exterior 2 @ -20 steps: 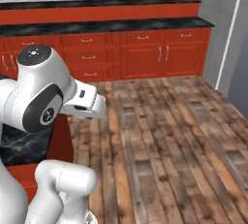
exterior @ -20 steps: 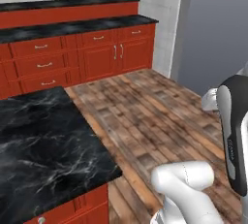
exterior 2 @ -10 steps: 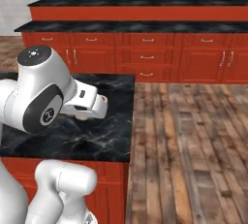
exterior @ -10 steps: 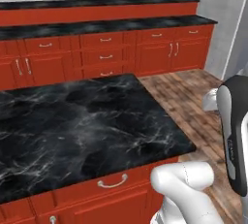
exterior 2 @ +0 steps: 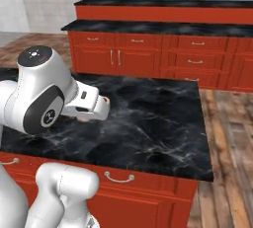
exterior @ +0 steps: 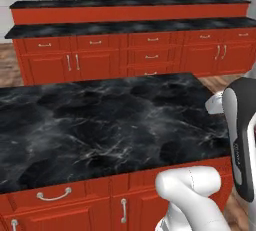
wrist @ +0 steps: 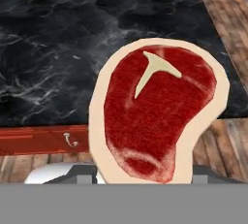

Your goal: Retrieve the steak from the fridge and place it on the cutting board.

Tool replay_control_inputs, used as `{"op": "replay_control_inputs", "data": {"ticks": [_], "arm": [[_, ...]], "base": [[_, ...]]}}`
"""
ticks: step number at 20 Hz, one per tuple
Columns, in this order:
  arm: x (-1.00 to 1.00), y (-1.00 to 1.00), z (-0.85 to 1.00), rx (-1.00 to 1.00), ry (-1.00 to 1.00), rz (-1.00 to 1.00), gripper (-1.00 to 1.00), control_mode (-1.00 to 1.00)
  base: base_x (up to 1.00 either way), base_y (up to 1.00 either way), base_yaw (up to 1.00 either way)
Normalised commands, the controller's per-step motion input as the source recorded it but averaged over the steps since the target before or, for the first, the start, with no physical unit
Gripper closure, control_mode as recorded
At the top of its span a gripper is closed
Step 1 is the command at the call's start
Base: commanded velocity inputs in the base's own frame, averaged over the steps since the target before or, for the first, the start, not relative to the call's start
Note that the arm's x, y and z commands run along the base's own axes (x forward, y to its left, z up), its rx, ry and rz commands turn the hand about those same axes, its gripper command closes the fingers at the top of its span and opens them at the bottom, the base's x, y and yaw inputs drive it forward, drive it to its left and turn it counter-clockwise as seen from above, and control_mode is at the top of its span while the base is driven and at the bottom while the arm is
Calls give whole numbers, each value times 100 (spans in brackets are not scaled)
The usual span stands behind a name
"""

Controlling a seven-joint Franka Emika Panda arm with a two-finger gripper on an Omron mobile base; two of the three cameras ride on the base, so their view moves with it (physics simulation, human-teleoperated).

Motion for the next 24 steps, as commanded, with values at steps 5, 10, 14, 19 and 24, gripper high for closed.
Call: {"op": "replay_control_inputs", "data": {"ticks": [5,10,14,19,24], "arm": [[0,0,0,0,0,0,100,100],[0,0,0,0,0,0,100,100],[0,0,0,0,0,0,100,100],[0,0,0,0,0,0,100,100],[0,0,0,0,0,0,100,100]], "base": [[0,79,16],[0,93,6],[0,98,1],[0,100,0],[5,85,0]]}}
